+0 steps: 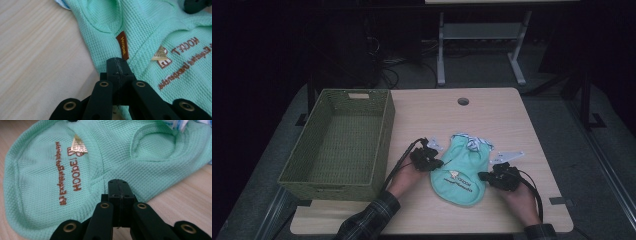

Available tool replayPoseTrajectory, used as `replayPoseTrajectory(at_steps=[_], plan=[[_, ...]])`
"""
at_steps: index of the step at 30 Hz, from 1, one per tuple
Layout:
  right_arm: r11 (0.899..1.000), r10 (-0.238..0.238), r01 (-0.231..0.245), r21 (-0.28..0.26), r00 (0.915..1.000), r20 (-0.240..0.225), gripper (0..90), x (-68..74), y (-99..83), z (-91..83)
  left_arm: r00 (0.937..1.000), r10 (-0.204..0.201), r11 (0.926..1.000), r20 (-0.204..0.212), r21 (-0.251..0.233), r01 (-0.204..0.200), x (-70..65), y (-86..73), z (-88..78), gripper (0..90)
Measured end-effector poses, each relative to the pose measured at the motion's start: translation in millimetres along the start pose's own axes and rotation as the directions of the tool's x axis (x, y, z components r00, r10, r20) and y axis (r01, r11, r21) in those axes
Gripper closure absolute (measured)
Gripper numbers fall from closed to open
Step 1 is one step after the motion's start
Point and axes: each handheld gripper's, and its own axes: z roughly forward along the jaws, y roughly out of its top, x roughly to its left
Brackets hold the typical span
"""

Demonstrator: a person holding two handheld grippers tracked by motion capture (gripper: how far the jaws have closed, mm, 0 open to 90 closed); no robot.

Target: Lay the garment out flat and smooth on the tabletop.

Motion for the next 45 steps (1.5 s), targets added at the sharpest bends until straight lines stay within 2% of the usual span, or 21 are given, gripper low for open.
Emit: replayPoseTrajectory(at_steps=[8, 9, 10, 13, 17, 19, 20, 23, 25, 27, 30, 34, 35, 38, 41, 45], plan=[[1.0, -0.002, 0.002, 0.009, 0.9998, 0.017, 89.6, -3.5, -0.5, -2.4, 0.9985, 0.022, 0.9992, 0.05, 0.032, -0.024, -15.4, -7.1, -7.4, 89.4], [1.0, -0.002, 0.002, 0.01, 0.9998, 0.02, 89.6, -4.1, -0.5, -2.6, 0.9983, 0.013, 0.9995, 0.056, 0.029, -0.015, -18.6, -7.6, -7.4, 89.4], [1.0, -0.004, 0.003, 0.009, 0.9997, 0.022, 89.6, -5.1, -0.5, -2.7, 0.9975, 0.022, 0.999, 0.067, 0.038, -0.025, -21.7, -8.0, -8.1, 89.4], [1.0, 0.0, 0.0, 0.009, 0.9994, 0.035, 89.6, -7.9, 0.0, -3.1, 0.9955, 0.014, 0.9992, 0.094, 0.036, -0.018, -30.6, -9.1, -8.1, 89.4], [1.0, 0.009, -0.009, 0.003, 0.9989, 0.045, 89.6, -14.5, 0.4, -3.1, 0.9921, 0.033, 0.9986, 0.121, 0.037, -0.038, -43.7, -9.9, -7.3, 89.4], [1.0, 0.013, -0.013, 0.006, 0.9985, 0.053, 89.7, -17.6, 1.2, -3.4, 0.9884, 0.036, 0.9985, 0.148, 0.036, -0.042, -48.5, -9.7, -6.2, 89.4], [1.0, 0.015, -0.015, 0.005, 0.9983, 0.056, 89.6, -18.6, 1.2, -3.5, 0.9864, 0.026, 0.999, 0.162, 0.031, -0.031, -51.0, -9.7, -5.3, 89.4], [1.0, 0.025, -0.025, -0.001, 0.9984, 0.051, 89.6, -21.5, 0.7, -3.6, 0.9852, 0.04, 0.9988, 0.167, 0.023, -0.044, -54.2, -7.6, -6.6, 89.4], [1.0, 0.023, -0.023, 0.001, 0.9983, 0.054, 89.7, -21.3, 0.8, -3.7, 0.9865, 0.039, 0.9992, 0.159, 0.0, -0.039, -51.0, -4.9, -11.3, 89.4], [1.0, 0.012, -0.012, 0.0, 0.9982, 0.058, 89.7, -21.2, 0.9, -3.4, 0.9912, 0.03, 0.9995, 0.129, -0.018, -0.028, -44.8, -0.6, -15.8, 89.3], [1.0, 0.017, -0.017, 0.001, 0.9984, 0.054, 89.7, -21.3, 0.9, -3.4, 0.9972, 0.017, 0.9993, 0.073, -0.035, -0.014, -31.1, 8.5, -20.2, 87.6], [1.0, 0.013, -0.013, -0.001, 0.9983, 0.057, 89.7, -21.0, 0.9, -3.2, 0.9997, -0.015, 0.999, 0.017, -0.042, 0.016, -9.1, 18.7, -21.9, 81.1], [1.0, 0.015, -0.015, -0.001, 0.9983, 0.057, 89.6, -21.0, 0.9, -3.2, 0.9995, -0.032, 0.9981, 0.006, -0.053, 0.032, -4.0, 20.7, -21.5, 78.7], [1.0, 0.02, -0.02, -0.004, 0.9983, 0.054, 89.7, -21.4, 0.6, -3.3, 0.9978, -0.04, 0.9976, -0.053, -0.059, 0.037, 10.8, 26.3, -19.4, 70.6], [1.0, 0.007, -0.007, -0.007, 0.9983, 0.058, 89.6, -21.4, 0.3, -3.1, 0.9956, -0.051, 0.9971, -0.079, -0.06, 0.046, 21.9, 29.5, -15.5, 62.6], [1.0, 0.002, -0.002, -0.005, 0.998, 0.064, 89.7, -20.2, 0.4, -4.2, 0.9931, -0.073, 0.9959, -0.091, -0.059, 0.068, 35.0, 30.7, -4.8, 58.5]])
